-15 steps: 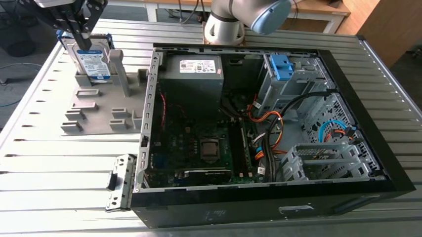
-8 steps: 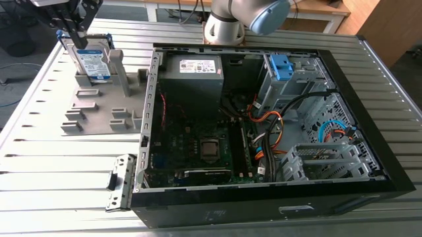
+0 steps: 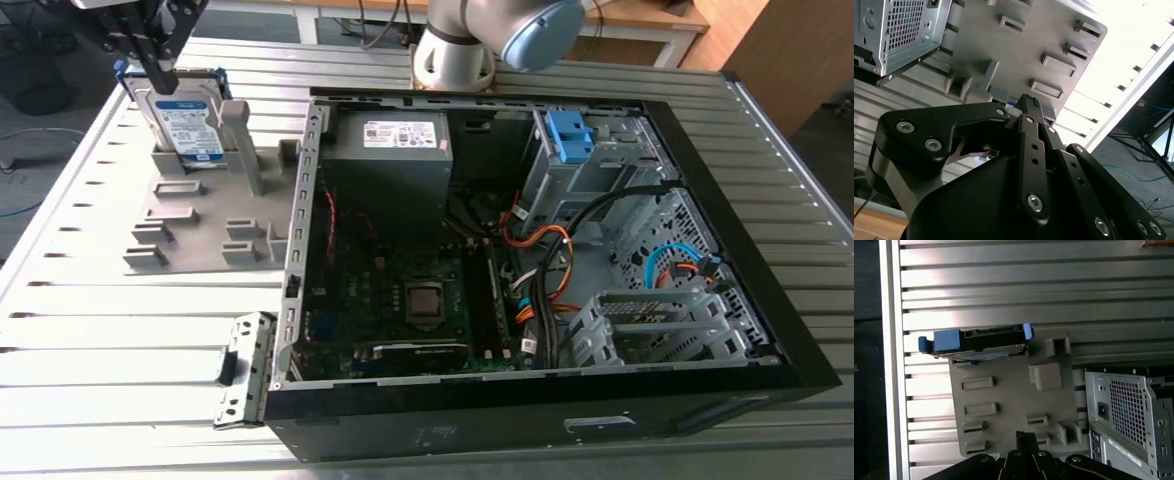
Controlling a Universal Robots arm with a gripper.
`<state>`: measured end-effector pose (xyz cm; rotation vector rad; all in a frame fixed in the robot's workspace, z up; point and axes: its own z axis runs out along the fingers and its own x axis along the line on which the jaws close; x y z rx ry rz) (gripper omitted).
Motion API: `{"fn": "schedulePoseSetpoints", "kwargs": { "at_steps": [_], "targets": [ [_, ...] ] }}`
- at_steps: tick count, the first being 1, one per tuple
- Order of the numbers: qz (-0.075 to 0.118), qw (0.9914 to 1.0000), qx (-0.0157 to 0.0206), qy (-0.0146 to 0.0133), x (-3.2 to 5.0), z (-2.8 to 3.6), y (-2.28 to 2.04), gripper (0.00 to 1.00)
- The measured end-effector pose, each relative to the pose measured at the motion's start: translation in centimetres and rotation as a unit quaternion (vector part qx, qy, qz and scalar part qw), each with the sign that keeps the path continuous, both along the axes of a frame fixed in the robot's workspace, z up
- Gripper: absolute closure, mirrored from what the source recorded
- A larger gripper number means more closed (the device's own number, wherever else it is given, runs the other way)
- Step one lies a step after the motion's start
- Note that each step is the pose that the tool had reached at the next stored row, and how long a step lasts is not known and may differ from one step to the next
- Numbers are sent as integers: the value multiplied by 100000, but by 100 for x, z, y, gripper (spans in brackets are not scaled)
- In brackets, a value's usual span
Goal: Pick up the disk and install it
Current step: 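Reach for the disk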
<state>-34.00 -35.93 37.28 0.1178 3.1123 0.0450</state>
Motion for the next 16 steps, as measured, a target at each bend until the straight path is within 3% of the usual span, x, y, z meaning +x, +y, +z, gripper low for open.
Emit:
{"fn": "schedulePoseSetpoints", "kwargs": {
  "at_steps": [10, 16],
  "targets": [
    [0, 100000, -180, 0, -199, -59, 247, 89],
    [3, 100000, -201, -4, -319, -96, 358, 89]
  ]
}}
